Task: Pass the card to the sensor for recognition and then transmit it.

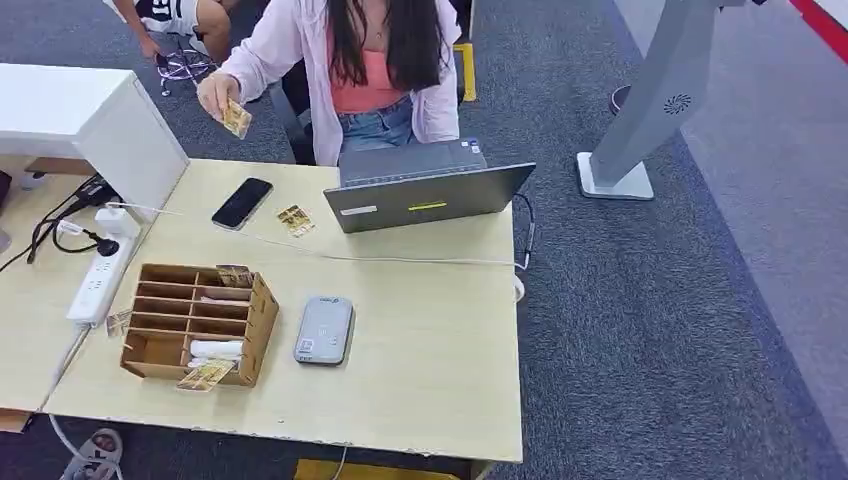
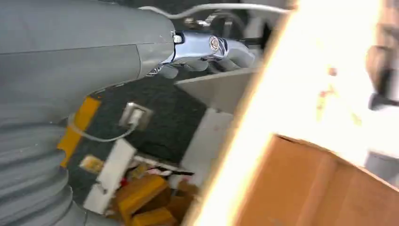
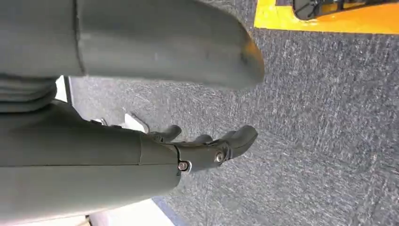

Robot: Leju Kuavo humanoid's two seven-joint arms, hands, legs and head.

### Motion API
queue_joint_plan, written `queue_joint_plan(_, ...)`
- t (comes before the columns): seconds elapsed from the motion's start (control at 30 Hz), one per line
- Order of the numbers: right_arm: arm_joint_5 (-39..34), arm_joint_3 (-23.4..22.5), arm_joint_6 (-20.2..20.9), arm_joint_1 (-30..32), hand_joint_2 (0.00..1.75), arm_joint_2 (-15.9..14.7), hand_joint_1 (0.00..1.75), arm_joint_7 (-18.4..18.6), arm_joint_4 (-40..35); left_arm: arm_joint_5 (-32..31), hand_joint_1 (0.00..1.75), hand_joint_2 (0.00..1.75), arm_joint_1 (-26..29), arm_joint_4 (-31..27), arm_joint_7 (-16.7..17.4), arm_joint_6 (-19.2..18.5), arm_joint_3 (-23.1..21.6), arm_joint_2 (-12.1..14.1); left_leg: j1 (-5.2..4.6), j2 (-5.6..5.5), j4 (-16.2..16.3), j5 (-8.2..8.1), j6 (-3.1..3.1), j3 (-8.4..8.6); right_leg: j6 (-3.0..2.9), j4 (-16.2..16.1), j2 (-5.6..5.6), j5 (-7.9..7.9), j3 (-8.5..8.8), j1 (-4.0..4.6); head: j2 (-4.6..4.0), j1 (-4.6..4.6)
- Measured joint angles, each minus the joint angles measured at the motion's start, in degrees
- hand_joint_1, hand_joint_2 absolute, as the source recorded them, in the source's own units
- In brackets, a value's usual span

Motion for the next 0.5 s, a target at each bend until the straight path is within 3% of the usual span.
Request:
queue_joint_plan(0.3, 2.7, -2.3, -0.7, -0.4, 0.0, 0.9, 0.0, 1.3, 0.5, 4.1, 0.0, 1.75, 5.5, -17.0, -1.3, 2.5, -8.5, -2.2, 0.0, 0.0, 0.0, 0.0, 0.0, 0.0, 0.0, 0.0, 0.0, 0.0, -0.01, 0.0, 0.0, 0.0)
queue_joint_plan(0.5, 5.3, -2.7, -0.4, -0.5, 0.0, 1.1, 0.0, 1.9, 0.7, 1.0, 0.0, 1.75, 5.4, -26.4, -4.3, 6.3, -14.0, -2.4, 0.0, 0.01, 0.0, 0.01, 0.0, 0.04, 0.0, 0.0, 0.01, 0.0, 0.0, 0.0, 0.0, 0.0)
